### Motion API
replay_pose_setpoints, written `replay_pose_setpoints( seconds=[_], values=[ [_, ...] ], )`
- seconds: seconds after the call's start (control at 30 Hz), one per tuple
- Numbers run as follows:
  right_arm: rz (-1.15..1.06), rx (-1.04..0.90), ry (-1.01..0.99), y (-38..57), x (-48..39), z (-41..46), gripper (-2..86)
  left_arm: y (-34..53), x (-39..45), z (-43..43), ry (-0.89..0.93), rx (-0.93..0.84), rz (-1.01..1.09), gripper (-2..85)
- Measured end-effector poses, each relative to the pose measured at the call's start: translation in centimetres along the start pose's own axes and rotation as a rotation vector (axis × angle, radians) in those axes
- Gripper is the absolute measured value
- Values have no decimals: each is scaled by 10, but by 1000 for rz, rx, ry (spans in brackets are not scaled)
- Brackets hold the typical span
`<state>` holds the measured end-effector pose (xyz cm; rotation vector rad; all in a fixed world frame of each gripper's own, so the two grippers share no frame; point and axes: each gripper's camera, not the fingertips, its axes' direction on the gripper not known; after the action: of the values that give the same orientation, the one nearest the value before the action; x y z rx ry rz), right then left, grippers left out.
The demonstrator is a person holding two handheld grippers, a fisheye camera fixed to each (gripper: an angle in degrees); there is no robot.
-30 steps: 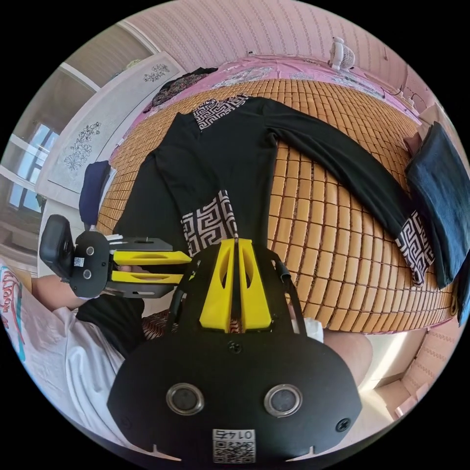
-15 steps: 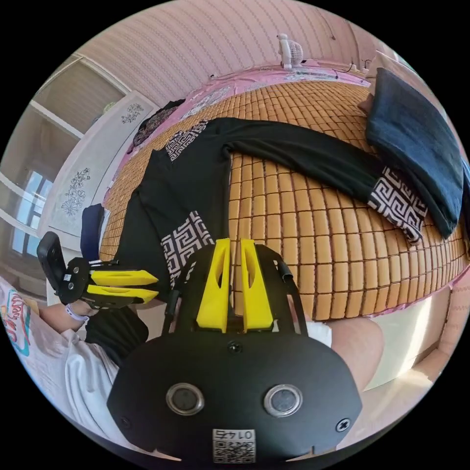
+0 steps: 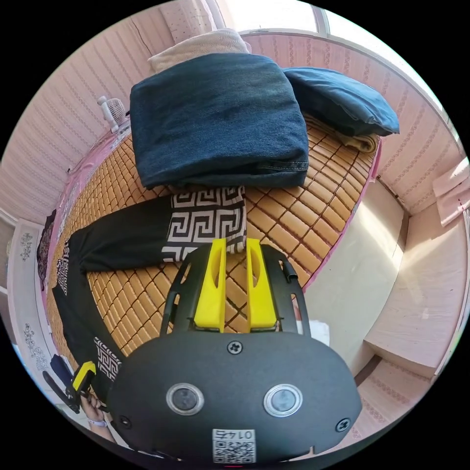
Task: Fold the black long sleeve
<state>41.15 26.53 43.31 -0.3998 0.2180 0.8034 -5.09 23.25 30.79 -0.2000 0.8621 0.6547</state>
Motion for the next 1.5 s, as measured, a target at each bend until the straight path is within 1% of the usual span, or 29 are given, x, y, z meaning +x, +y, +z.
replay_pose_setpoints(
  seconds=[0.1,0.17,0.23,0.27,0.33,0.37,0.43,0.47,0.5,0.53,0.57,0.6,0.63,0.67,0.73,0.83,0.9,0.97,1.03,1.1,1.17,1.23,1.27,1.3,1.33,1.4,1.5],
  values=[
    [-69,-18,-109,1,-9,-13,30,2,-2,-6,-6,14,2,2],
    [-177,9,-149,6,-29,-28,21,1,-11,-13,26,14,-51,-2],
    [-330,68,-252,9,-62,-53,15,2,-20,-18,67,20,-73,-3],
    [-361,91,-287,9,-70,-61,14,3,-27,-23,98,25,-81,-3],
    [-463,218,-445,6,-101,-98,12,6,-40,-36,142,42,-110,-5],
    [-487,257,-502,6,-108,-109,12,10,-48,-51,143,81,-131,-6],
    [-653,395,-772,16,-139,-155,13,21,-59,-80,142,159,-160,-6],
    [-703,419,-831,21,-147,-165,13,31,-70,-99,149,211,-193,-7],
    [-811,436,-947,34,-165,-182,15,37,-75,-108,152,235,-212,-7],
    [-928,424,-1058,52,-183,-194,17,50,-88,-126,153,274,-260,-7],
    [-987,408,-1106,62,-192,-198,19,66,-102,-143,134,302,-314,-7],
    [-1107,351,-1186,84,-210,-201,23,74,-109,-150,118,310,-339,-7],
    [-1215,254,-1220,110,-228,-196,31,91,-122,-163,80,316,-391,-6],
    [-1274,192,-1218,123,-238,-189,34,107,-134,-174,42,310,-445,-6],
    [-1457,-113,-1137,179,-265,-147,62,130,-149,-187,-4,303,-508,-5],
    [-1530,-378,-982,238,-270,-97,76,151,-162,-197,-31,269,-562,2],
    [-1512,-468,-922,255,-266,-80,80,153,-164,-196,-10,244,-561,12],
    [-1480,-480,-853,264,-264,-73,80,142,-163,-190,49,218,-534,36],
    [-1485,-410,-734,272,-267,-71,82,129,-159,-184,83,193,-499,55],
    [-1492,-345,-665,276,-276,-71,84,115,-156,-178,67,155,-474,73],
    [-1488,-313,-644,279,-289,-71,86,98,-154,-172,-14,95,-456,83],
    [-1469,-305,-633,284,-311,-66,89,90,-154,-167,-72,38,-446,73],
    [-1471,-306,-632,285,-317,-64,89,85,-153,-161,-74,-16,-427,32],
    [-1478,-323,-604,289,-329,-57,88,84,-152,-159,-77,-38,-414,12],
    [-1478,-364,-557,292,-341,-48,83,82,-147,-161,-105,-37,-380,4],
    [-1457,-439,-532,289,-355,-39,70,81,-143,-167,-144,-40,-335,-3],
    [-1426,-461,-606,271,-364,-44,31,85,-143,-196,-109,47,-332,-8]
  ],
)
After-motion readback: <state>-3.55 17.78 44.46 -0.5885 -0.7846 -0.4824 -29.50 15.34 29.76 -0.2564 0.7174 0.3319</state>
